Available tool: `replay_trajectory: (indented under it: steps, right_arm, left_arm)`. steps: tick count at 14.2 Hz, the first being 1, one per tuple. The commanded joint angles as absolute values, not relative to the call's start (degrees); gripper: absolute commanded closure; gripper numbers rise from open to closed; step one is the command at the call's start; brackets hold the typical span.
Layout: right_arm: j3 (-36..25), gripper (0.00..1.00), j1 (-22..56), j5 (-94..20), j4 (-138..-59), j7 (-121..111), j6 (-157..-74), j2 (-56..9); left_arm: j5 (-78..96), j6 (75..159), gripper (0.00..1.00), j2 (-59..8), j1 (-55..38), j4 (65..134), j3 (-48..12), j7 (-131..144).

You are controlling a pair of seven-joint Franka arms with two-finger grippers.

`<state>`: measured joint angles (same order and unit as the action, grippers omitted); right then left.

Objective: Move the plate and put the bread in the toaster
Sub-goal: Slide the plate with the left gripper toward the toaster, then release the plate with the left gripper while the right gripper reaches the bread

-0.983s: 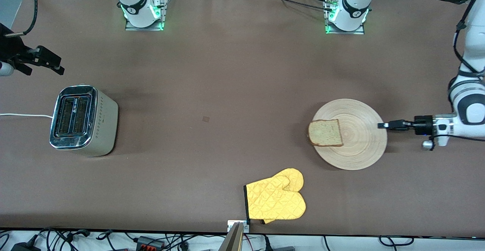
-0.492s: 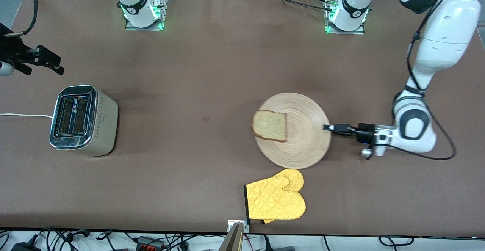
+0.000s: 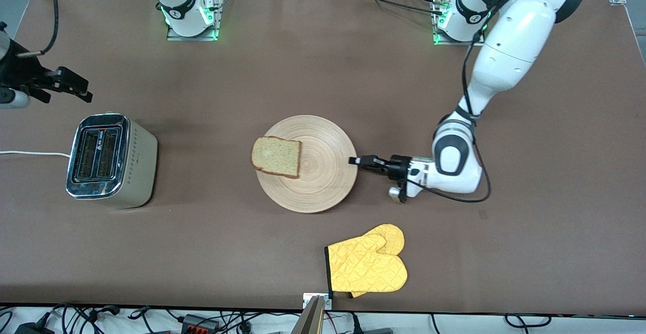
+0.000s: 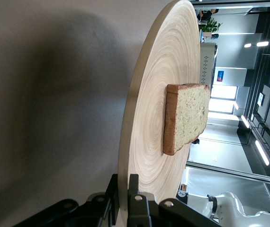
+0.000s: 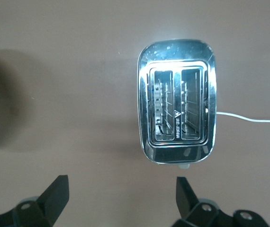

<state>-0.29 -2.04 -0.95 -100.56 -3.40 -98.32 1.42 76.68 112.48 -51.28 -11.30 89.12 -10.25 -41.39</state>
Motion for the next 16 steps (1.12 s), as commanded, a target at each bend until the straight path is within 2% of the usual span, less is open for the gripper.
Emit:
replay_trajectory:
  steps: [1, 8, 9, 10, 11, 14, 16]
  right_arm:
    - [0.1, 0.0, -1.9, -0.4, -100.7, -3.5, -99.1, -0.3]
    - [0.2, 0.0, 2.2, -2.2, -100.6, -3.4, -100.0, -4.0]
    - [0.2, 0.0, 3.1, -4.1, -100.5, -3.4, -100.4, -5.0]
    - [0.2, 0.0, 3.7, -5.4, -100.5, -3.4, -101.4, -6.2]
    - [0.2, 0.0, 4.9, -5.7, -100.5, -3.4, -102.9, -7.6]
    - [0.2, 0.0, 8.0, -5.8, -100.5, -3.4, -106.2, -11.7]
    - [0.2, 0.0, 10.2, -5.9, -100.5, -3.4, -108.4, -13.6]
  left_arm:
    - [79.1, 111.7, 1.0, -51.4, -12.7, 89.6, -9.8, -42.5]
    - [79.0, 114.1, 0.99, -52.5, -15.7, 89.4, -9.8, -42.6]
    - [78.9, 114.1, 0.9, -52.7, -15.7, 89.2, -9.8, -42.4]
    - [78.9, 114.1, 0.89, -53.0, -15.8, 89.0, -9.8, -41.9]
    - [78.8, 114.1, 0.83, -53.1, -15.7, 89.0, -9.8, -41.8]
    - [78.5, 114.0, 0.79, -53.1, -15.6, 89.2, -9.8, -41.7]
    - [78.3, 114.0, 0.65, -53.3, -15.6, 89.1, -9.1, -41.6]
